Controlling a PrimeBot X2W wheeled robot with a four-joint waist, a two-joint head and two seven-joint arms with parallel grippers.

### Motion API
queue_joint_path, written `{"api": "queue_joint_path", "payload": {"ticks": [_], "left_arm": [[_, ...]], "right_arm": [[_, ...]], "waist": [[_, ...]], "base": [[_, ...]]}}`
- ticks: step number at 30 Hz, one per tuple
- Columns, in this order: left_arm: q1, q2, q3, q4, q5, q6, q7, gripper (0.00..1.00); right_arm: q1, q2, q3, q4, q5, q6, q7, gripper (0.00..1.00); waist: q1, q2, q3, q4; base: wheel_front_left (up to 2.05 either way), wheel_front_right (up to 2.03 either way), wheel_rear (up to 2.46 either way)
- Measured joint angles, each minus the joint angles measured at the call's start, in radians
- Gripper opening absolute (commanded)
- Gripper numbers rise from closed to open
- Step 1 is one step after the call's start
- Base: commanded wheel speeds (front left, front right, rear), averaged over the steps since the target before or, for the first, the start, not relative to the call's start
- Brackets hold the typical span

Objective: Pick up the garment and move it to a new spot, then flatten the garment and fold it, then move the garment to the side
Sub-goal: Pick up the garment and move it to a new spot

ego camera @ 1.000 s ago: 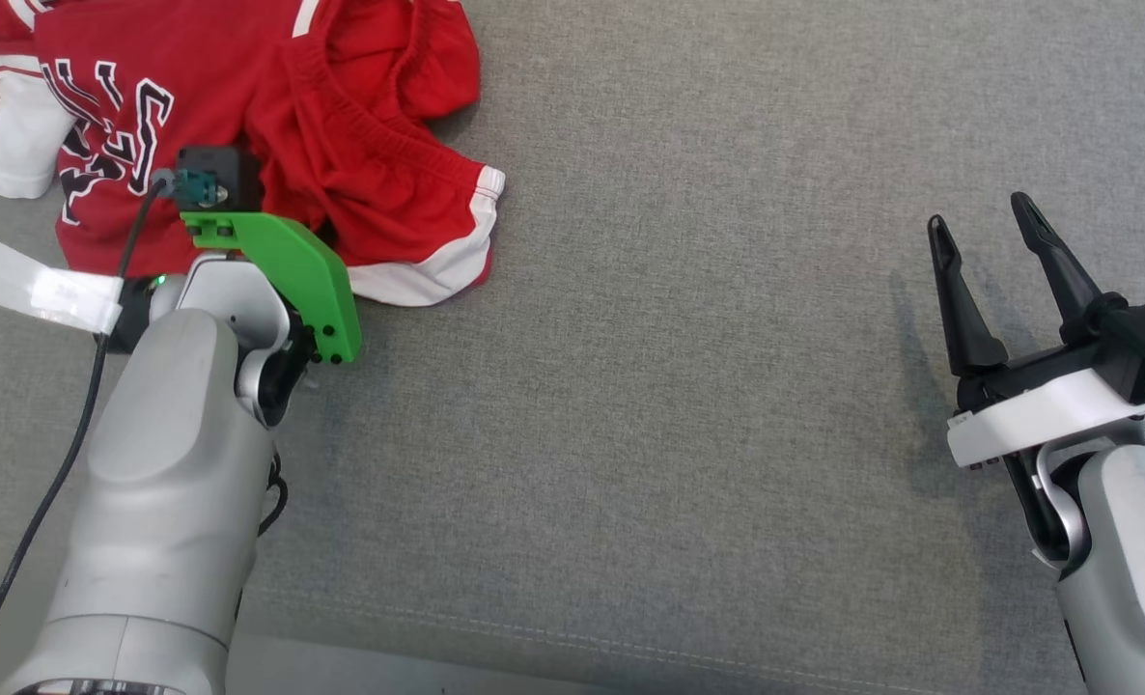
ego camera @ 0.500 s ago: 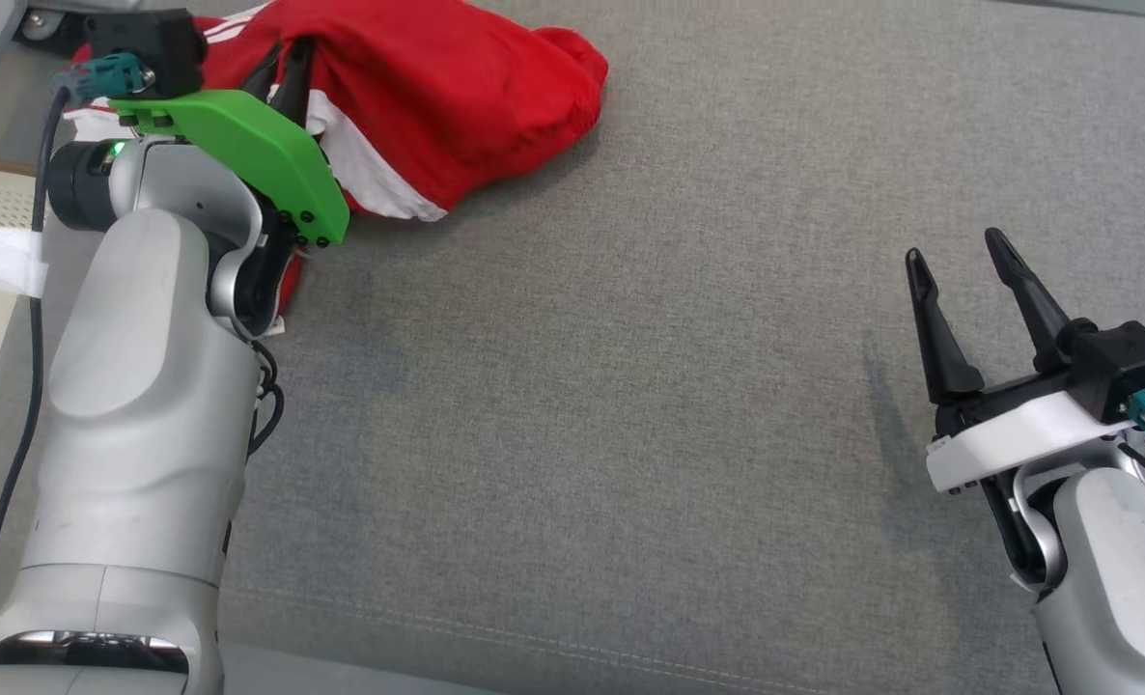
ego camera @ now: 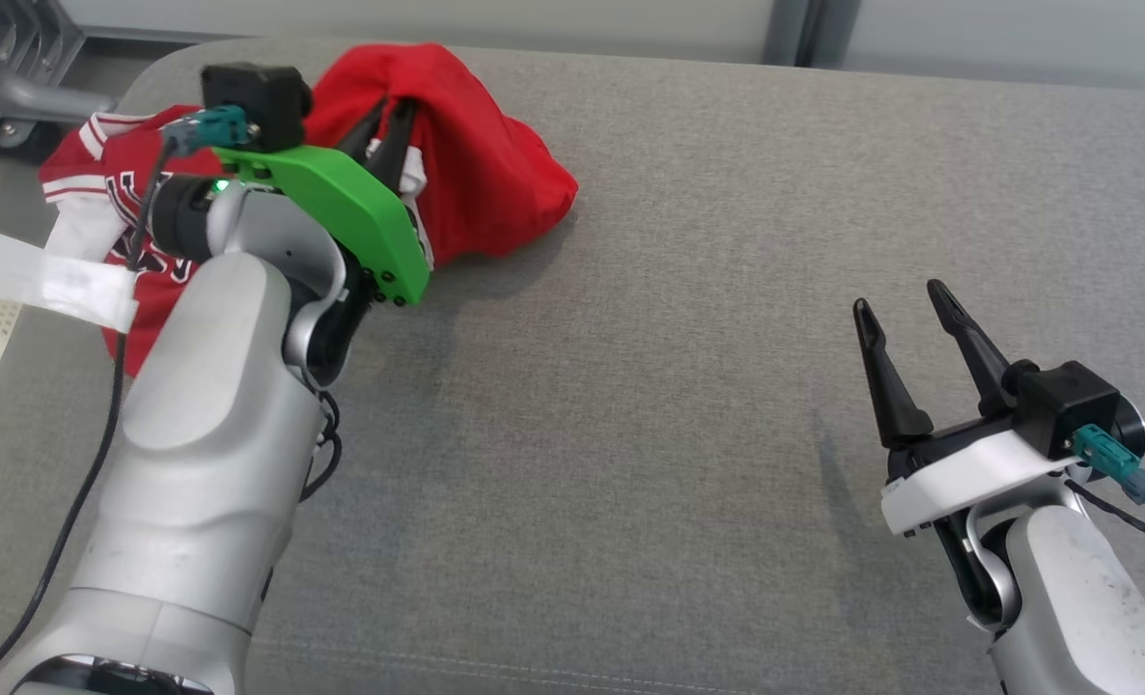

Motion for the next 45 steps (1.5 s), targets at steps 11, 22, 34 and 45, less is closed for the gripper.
{"api": "queue_joint_path", "payload": {"ticks": [11, 22, 34, 45], "left_arm": [[0.068, 0.004, -0.263, -0.139, -0.139, -0.008, 0.043, 0.0], [0.102, 0.006, -0.444, -0.303, -0.349, 0.029, 0.072, 0.0], [0.1, 0.011, -0.483, -0.187, -0.289, 0.191, 0.081, 0.0], [0.096, 0.013, -0.506, -0.114, -0.273, 0.208, 0.068, 0.4]], "right_arm": [[0.04, 0.024, 0.018, 0.008, 0.003, 0.0, 0.0, 1.0], [0.042, 0.051, 0.053, 0.004, 0.011, 0.0, 0.0, 1.0], [0.038, 0.055, 0.07, -0.008, 0.037, 0.0, 0.0, 1.0], [0.03, 0.059, 0.069, -0.017, 0.046, 0.0, 0.0, 1.0]], "waist": [[0.0, 0.0, -0.061, -0.137], [0.0, 0.0001, -0.084, -0.289], [0.0, 0.0, -0.052, -0.453], [0.0, 0.0001, 0.013, -0.544]], "base": [[0.0, 0.0, 0.0], [0.0, 0.0, 0.0], [0.0, 0.0, 0.0], [0.0, 0.0, 0.0]]}}
